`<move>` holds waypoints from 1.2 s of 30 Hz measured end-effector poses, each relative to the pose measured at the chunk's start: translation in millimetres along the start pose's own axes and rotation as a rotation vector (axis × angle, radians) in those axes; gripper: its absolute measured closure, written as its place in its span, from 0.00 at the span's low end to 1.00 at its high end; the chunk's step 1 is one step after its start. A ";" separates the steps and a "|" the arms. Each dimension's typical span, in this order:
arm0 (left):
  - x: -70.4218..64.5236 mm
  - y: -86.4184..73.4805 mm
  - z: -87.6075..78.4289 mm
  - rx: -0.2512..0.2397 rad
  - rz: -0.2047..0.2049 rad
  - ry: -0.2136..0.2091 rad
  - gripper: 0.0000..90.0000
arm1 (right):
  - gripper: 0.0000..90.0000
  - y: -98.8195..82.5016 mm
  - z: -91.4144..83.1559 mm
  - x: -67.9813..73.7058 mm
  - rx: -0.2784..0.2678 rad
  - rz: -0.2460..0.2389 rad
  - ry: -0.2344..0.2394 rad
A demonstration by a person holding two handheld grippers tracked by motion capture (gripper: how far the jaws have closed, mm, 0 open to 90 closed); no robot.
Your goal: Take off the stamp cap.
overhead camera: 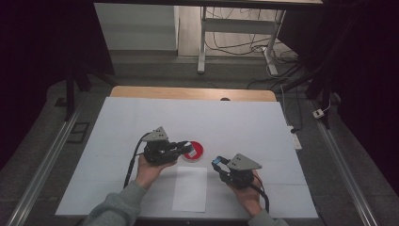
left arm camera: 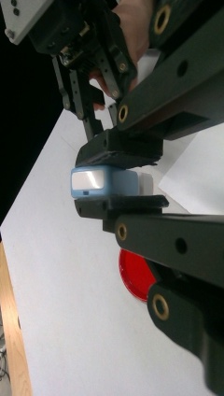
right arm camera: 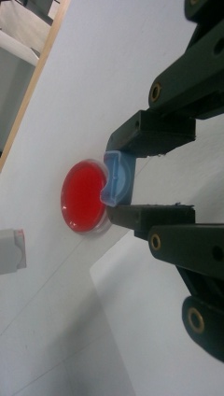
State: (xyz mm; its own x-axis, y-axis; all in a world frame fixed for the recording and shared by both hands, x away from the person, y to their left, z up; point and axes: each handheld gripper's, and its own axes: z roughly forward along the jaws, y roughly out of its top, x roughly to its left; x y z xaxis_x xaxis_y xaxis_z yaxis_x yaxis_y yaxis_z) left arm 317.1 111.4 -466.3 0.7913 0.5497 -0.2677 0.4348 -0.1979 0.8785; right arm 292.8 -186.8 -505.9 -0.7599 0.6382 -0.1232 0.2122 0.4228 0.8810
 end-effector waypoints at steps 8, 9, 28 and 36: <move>0.3 1.0 -1.1 -0.004 0.002 0.001 0.85 | 0.72 -12.3 -24.0 -17.2 0.002 0.033 -0.018; 0.5 1.1 -1.1 -0.004 0.001 0.000 0.85 | 0.72 -13.7 -27.3 -19.6 0.007 0.036 -0.021; 3.2 2.7 -4.4 -0.008 0.008 0.015 0.85 | 0.72 -39.7 -70.0 -45.2 0.020 0.063 -0.090; 2.9 4.0 -4.2 0.000 0.027 0.036 0.84 | 0.72 -38.1 -68.5 -44.5 0.018 0.057 -0.089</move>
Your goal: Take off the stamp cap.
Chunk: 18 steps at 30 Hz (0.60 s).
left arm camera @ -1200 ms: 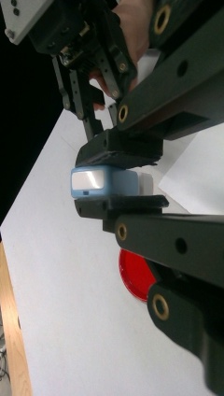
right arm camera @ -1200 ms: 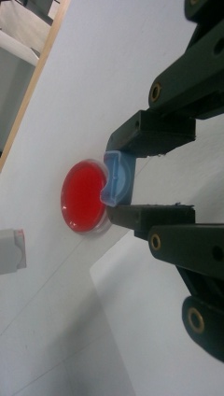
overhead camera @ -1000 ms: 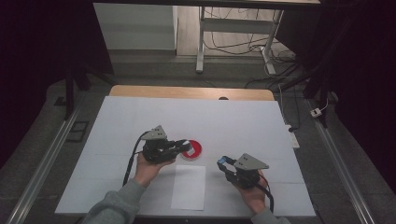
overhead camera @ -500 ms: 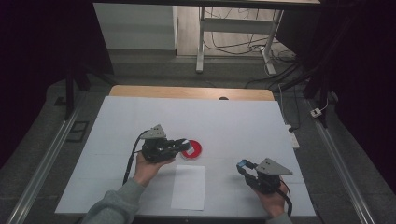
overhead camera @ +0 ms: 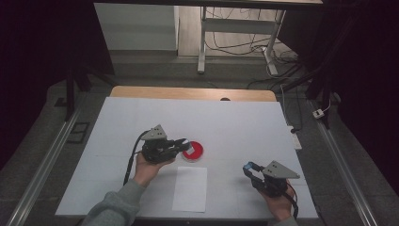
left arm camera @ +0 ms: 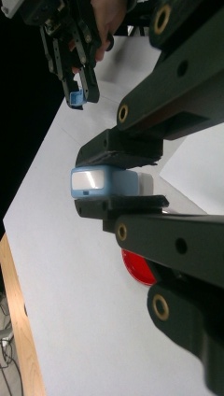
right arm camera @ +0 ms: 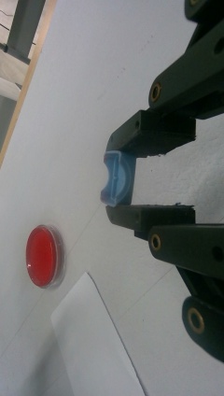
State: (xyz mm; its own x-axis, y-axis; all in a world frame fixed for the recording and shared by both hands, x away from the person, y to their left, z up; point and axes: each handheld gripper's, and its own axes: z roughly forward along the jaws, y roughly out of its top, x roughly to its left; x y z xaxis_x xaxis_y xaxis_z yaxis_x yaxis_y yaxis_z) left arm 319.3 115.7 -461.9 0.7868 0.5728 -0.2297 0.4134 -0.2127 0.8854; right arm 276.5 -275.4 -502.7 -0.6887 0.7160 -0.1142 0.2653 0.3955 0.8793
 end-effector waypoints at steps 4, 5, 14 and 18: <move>0.3 0.5 0.6 0.002 0.006 0.006 0.84 | 0.72 0.2 0.0 -0.9 -0.003 0.005 -0.001; 0.4 0.5 0.8 0.004 0.009 0.009 0.84 | 0.72 0.3 0.0 -0.8 -0.002 0.006 -0.001; 2.7 -0.8 5.8 0.027 0.020 0.030 0.84 | 0.72 0.7 1.6 0.6 0.002 0.000 0.005; 4.6 -1.3 8.7 0.036 0.025 0.039 0.84 | 0.72 0.9 1.7 0.6 0.002 -0.001 0.006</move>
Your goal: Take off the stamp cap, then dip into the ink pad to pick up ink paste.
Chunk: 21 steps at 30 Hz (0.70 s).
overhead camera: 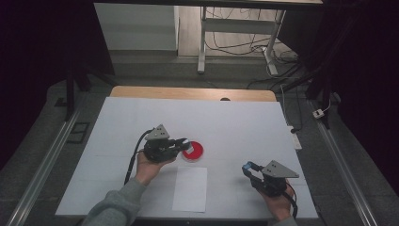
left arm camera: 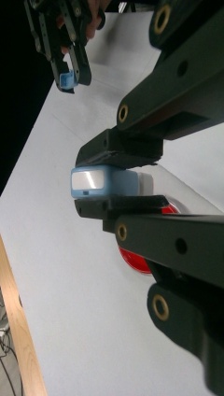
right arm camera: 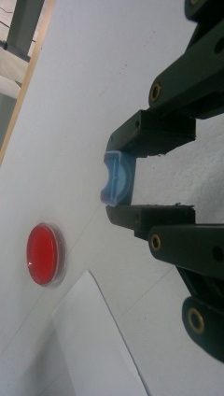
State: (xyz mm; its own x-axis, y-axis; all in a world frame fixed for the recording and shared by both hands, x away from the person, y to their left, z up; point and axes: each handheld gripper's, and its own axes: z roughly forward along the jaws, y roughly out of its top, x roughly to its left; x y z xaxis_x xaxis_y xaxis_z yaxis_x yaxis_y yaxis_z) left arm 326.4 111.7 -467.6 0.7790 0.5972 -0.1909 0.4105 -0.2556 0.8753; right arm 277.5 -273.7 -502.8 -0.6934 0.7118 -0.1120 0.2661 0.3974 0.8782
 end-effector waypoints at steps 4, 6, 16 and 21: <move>2.4 -0.9 3.4 0.011 0.000 0.006 0.84 | 0.72 0.2 0.5 0.4 0.000 -0.002 0.002; 3.4 -1.3 5.4 0.016 -0.001 0.008 0.84 | 0.72 0.2 0.6 0.7 0.002 0.000 0.002; 9.0 -2.3 15.4 0.039 0.000 0.023 0.84 | 0.72 0.1 1.2 0.8 0.004 0.000 0.004; 14.3 -2.8 23.4 0.052 -0.006 0.032 0.84 | 0.72 -0.1 0.8 0.7 0.004 0.001 0.003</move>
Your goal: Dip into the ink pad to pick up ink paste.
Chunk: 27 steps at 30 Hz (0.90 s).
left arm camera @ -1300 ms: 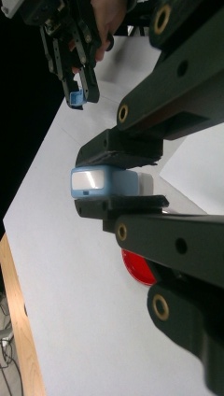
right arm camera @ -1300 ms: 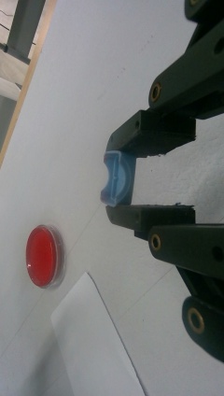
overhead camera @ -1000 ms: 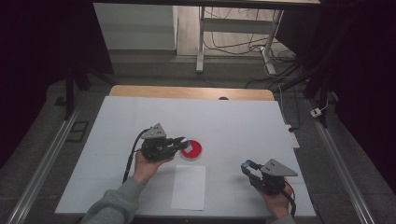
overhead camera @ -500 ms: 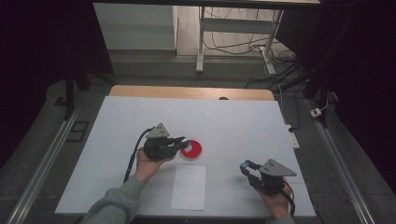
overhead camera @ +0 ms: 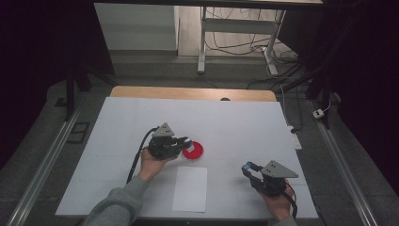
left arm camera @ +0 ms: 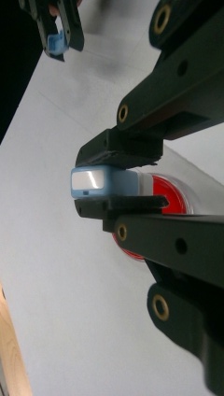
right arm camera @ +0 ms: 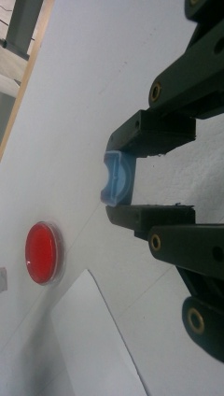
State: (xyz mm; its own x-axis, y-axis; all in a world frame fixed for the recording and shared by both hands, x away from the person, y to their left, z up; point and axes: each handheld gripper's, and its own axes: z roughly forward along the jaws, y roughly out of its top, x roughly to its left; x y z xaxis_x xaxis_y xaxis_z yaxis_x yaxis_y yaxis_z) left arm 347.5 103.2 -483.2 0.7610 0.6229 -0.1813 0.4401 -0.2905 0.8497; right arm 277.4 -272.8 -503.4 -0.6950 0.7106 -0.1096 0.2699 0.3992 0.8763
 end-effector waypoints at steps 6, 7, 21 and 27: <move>2.7 -1.3 8.0 0.016 0.007 0.008 0.84 | 0.72 -0.1 -0.3 0.1 0.000 -0.002 -0.002; 2.9 -1.4 8.8 0.017 0.007 0.008 0.84 | 0.72 0.0 -0.2 0.2 0.000 -0.004 -0.001; 4.3 -3.8 21.9 0.040 0.015 0.012 0.84 | 0.72 0.0 0.2 0.6 0.003 -0.006 -0.001; 4.2 -5.1 26.0 0.049 0.024 0.027 0.84 | 0.72 -0.2 -0.2 0.2 0.003 -0.006 -0.002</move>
State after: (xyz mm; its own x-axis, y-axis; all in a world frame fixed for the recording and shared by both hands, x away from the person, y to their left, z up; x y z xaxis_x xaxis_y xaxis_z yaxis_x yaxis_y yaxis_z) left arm 360.8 88.4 -501.1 0.7590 0.6342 -0.1473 0.4452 -0.3403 0.8283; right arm 277.1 -272.8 -503.4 -0.6951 0.7095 -0.1158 0.2678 0.4050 0.8742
